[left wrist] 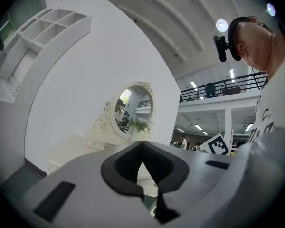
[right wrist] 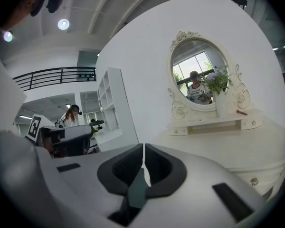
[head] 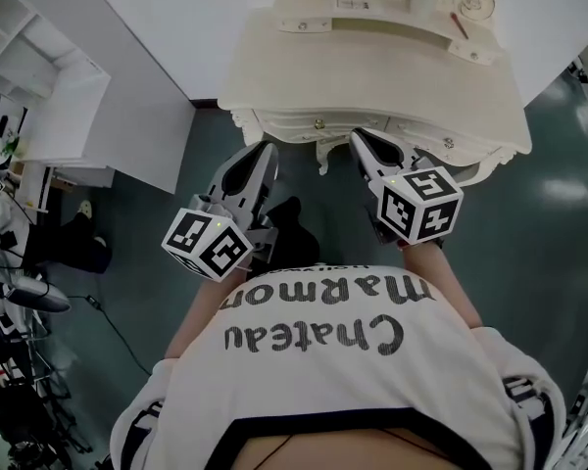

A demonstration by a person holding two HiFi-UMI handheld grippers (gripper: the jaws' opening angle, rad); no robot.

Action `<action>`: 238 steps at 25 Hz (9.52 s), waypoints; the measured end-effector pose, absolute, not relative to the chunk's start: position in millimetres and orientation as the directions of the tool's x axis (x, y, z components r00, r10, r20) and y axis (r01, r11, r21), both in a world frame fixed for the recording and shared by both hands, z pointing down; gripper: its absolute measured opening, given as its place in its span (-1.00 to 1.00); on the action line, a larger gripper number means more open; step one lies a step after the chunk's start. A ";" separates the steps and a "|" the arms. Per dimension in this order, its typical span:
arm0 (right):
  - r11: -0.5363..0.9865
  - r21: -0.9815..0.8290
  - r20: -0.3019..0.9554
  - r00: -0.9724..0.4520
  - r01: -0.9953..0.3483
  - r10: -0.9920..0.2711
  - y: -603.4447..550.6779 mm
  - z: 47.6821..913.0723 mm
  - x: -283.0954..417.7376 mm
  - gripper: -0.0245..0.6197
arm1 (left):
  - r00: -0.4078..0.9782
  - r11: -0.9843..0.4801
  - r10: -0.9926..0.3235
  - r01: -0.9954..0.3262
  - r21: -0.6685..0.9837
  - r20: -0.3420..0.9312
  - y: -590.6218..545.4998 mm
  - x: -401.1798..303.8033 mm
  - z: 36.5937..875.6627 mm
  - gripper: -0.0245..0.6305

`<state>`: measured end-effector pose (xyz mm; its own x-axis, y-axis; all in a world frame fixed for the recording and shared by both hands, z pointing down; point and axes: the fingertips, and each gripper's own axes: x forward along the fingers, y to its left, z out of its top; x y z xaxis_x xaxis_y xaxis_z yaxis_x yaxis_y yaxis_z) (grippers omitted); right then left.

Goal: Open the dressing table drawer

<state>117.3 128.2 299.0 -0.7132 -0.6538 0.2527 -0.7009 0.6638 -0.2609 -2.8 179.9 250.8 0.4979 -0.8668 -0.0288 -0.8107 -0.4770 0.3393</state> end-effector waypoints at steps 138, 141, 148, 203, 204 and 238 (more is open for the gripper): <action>0.054 -0.885 0.378 -0.783 -0.462 -0.494 -328.5 485.4 -33.8 -0.60 | 0.236 -0.050 -0.938 -0.819 0.572 0.255 -176.0 -140.3 389.4 -0.85; 0.037 -0.890 0.377 -0.779 -0.454 -0.502 -328.0 486.9 -34.1 -0.60 | 0.240 -0.054 -0.937 -0.818 0.573 0.255 -173.8 -140.9 390.6 -0.85; -0.041 -0.916 0.363 -0.782 -0.399 -0.506 -324.0 489.1 -35.0 -0.60 | 0.252 -0.072 -0.938 -0.814 0.576 0.239 -170.9 -143.1 385.3 -0.85; -0.045 -0.903 0.396 -0.788 -0.427 -0.472 -274.7 488.7 -37.5 -0.60 | 0.277 -0.102 -0.937 -0.800 0.591 0.212 -144.7 -143.9 379.0 -0.85; -0.043 -0.902 0.396 -0.787 -0.429 -0.472 -274.0 488.6 -37.9 -0.60 | 0.277 -0.103 -0.937 -0.800 0.592 0.213 -143.8 -144.4 379.0 -0.85; -0.025 -0.897 0.400 -0.784 -0.442 -0.476 -261.4 489.7 -36.4 -0.60 | 0.311 -0.122 -0.926 -0.783 0.610 0.213 -144.9 -141.1 384.7 -0.85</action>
